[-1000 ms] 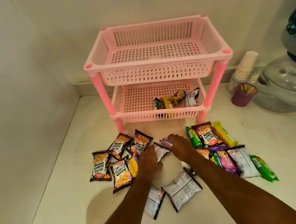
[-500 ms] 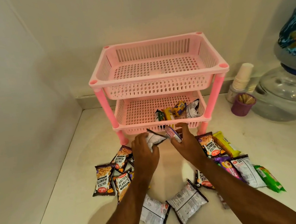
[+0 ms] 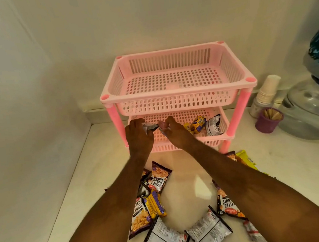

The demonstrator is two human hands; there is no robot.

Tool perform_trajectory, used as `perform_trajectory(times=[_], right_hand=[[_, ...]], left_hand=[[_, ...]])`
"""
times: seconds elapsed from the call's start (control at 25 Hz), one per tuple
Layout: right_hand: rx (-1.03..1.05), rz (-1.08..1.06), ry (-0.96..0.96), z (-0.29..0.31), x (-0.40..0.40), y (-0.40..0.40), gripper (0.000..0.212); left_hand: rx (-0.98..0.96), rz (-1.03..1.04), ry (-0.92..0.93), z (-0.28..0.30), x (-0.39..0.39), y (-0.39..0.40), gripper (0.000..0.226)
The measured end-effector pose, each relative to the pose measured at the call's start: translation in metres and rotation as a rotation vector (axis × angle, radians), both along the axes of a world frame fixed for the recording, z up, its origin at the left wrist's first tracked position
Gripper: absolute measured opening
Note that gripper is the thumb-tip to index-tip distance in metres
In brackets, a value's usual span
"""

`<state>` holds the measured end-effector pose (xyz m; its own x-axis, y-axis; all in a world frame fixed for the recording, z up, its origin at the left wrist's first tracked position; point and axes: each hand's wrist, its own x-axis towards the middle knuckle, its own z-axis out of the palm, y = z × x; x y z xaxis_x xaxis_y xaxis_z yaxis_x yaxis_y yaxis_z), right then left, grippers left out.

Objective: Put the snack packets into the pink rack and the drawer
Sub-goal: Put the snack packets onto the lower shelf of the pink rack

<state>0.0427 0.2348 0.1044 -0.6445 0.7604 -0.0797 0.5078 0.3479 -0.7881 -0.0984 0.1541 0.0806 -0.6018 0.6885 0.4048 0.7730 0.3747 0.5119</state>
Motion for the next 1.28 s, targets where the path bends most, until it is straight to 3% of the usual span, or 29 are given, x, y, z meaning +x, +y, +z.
perform_trajectory(times=[0.2, 0.36, 0.48, 0.6, 0.76, 0.88, 1.04, 1.28], right_hand=[[-0.010, -0.024, -0.130, -0.008, -0.027, 0.013, 0.037], [0.026, -0.002, -0.229, -0.017, -0.036, 0.020, 0.035], [-0.009, 0.023, -0.252, -0.023, -0.035, 0.020, 0.029], [-0.001, 0.071, -0.337, -0.029, -0.029, 0.014, 0.032], [0.122, 0.020, -0.300, -0.033, -0.012, 0.010, 0.032], [0.351, 0.002, -0.164, -0.037, 0.008, 0.003, 0.022], [0.486, -0.050, -0.004, -0.050, 0.040, -0.018, 0.017], [0.318, -0.042, -0.077, -0.099, 0.093, -0.058, 0.018]], left_hand=[[-0.069, 0.005, -0.035, -0.006, -0.003, 0.025, 0.022], [-0.218, 0.026, -0.120, -0.017, -0.008, 0.037, 0.028], [-0.474, -0.062, -0.334, -0.022, -0.007, 0.041, 0.031], [-0.624, -0.126, -0.376, -0.018, -0.012, 0.038, 0.031], [-0.540, -0.191, -0.387, -0.015, -0.014, 0.025, 0.034], [-0.246, -0.204, -0.377, -0.022, -0.002, 0.004, 0.035], [0.047, -0.205, -0.173, -0.043, 0.023, -0.038, 0.033], [-0.096, -0.154, -0.228, -0.080, 0.057, -0.087, 0.041]])
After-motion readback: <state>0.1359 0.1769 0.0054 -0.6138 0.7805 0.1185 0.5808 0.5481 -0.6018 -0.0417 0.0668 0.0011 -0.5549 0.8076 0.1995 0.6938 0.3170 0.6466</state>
